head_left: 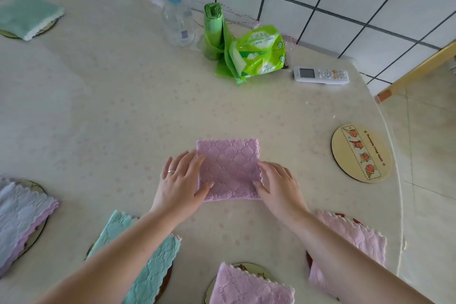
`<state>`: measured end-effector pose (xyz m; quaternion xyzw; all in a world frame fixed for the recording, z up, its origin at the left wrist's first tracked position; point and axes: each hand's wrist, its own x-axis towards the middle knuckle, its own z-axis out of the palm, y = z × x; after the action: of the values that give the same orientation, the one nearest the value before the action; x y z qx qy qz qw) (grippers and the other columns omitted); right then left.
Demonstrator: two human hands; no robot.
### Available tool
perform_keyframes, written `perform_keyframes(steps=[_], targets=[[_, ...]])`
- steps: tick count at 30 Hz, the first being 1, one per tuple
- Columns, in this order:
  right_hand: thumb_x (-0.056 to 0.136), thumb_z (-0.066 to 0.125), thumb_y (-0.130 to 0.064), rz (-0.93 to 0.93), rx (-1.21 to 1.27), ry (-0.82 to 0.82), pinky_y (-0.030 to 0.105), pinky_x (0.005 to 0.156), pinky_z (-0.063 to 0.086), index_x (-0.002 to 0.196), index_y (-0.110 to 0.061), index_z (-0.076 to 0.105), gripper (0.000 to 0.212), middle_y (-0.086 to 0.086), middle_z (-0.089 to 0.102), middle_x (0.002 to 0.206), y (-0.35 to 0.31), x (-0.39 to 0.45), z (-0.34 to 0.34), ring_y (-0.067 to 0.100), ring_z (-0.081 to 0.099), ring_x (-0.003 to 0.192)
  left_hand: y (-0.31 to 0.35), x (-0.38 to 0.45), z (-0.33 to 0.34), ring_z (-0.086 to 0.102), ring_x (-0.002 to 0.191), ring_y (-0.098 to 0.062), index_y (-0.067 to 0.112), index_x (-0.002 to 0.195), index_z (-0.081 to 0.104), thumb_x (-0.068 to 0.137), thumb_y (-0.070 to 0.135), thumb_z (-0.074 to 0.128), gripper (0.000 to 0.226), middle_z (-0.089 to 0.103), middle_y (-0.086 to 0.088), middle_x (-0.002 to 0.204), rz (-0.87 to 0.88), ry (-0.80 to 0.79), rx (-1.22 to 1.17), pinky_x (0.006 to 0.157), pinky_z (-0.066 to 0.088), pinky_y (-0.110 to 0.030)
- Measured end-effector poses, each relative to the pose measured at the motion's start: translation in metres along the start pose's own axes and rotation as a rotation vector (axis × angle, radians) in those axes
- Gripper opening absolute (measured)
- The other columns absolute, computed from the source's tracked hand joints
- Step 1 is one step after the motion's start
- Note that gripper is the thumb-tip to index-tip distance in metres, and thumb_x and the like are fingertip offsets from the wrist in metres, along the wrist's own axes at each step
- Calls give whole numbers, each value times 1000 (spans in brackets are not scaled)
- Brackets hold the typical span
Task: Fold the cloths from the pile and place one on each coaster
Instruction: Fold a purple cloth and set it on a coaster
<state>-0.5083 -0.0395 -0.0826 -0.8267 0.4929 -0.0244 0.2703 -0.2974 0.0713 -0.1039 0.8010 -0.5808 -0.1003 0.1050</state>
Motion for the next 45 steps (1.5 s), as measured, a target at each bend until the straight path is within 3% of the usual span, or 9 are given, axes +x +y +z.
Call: perform_keyframes(steps=[6, 11, 14, 20, 24, 28, 31, 34, 45], targets=[[82, 64, -19, 408, 573, -46, 28, 73, 47, 122, -18, 50, 42, 1, 64, 103, -30, 0, 8, 20, 63, 91, 10, -20, -6, 46, 125, -16, 25, 128, 51, 84, 46, 46, 49, 53, 7, 131, -156, -49, -248, 102, 32, -33], [81, 66, -12, 637, 923, -96, 35, 76, 53, 87, -12, 68, 6, 5, 70, 91, -38, -17, 13, 22, 66, 81, 20, -16, -27, 60, 91, -12, 27, 107, 61, 90, 21, 53, 20, 61, 8, 103, -403, -142, -706, 70, 42, -23], [83, 64, -12, 658, 1019, -130, 24, 58, 43, 72, -13, 65, 11, 4, 66, 74, -36, -37, 11, 17, 58, 63, 25, -26, -31, 56, 70, -5, 26, 93, 63, 87, 15, 59, 13, 60, 11, 83, -580, -157, -991, 55, 38, -20], [73, 67, -38, 586, 897, -19, 29, 64, 24, 69, -17, 50, 28, 4, 39, 67, -11, -75, -4, 16, 37, 65, 59, -47, -33, 55, 45, -7, 11, 99, 60, 91, -3, 51, 18, 56, -4, 83, -720, -323, -1478, 44, 43, -20], [83, 62, -33, 570, 862, 105, 30, 67, 28, 73, -14, 51, 24, 1, 44, 66, 29, -90, -27, 16, 41, 65, 107, -40, -27, 66, 58, -4, 15, 94, 62, 91, -6, 49, 25, 65, -2, 88, -674, -412, -1494, 57, 54, -25], [82, 65, -36, 579, 921, 154, 34, 86, 51, 102, -24, 55, 25, -2, 65, 101, 74, -95, -55, 15, 61, 89, 158, -31, -16, 65, 68, -9, 17, 91, 63, 89, -7, 50, 27, 66, -1, 86, -636, -389, -1487, 67, 52, -29], [81, 65, -39, 535, 910, 158, 12, 85, 45, 96, -31, 54, 20, -7, 66, 100, 109, -97, -68, 9, 59, 85, 192, -34, -1, 63, 72, -13, 17, 91, 62, 89, -6, 50, 27, 65, -3, 88, -665, -332, -1482, 64, 51, -27], [73, 67, -46, 541, 913, 126, 39, 92, 49, 94, -34, 60, 25, -9, 67, 98, 139, -101, -77, 18, 63, 96, 222, -39, 14, 64, 74, -16, 17, 91, 62, 90, -7, 49, 27, 65, -5, 89, -721, -282, -1460, 57, 52, -25], [82, 57, -28, 632, 1068, 70, 54, 85, 53, 96, -28, 61, 15, 5, 68, 101, 225, -75, -122, 33, 65, 97, 309, 32, 33, 61, 72, -16, 14, 101, 64, 90, -7, 47, 29, 65, -3, 86, -653, -208, -1376, 69, 48, -28]])
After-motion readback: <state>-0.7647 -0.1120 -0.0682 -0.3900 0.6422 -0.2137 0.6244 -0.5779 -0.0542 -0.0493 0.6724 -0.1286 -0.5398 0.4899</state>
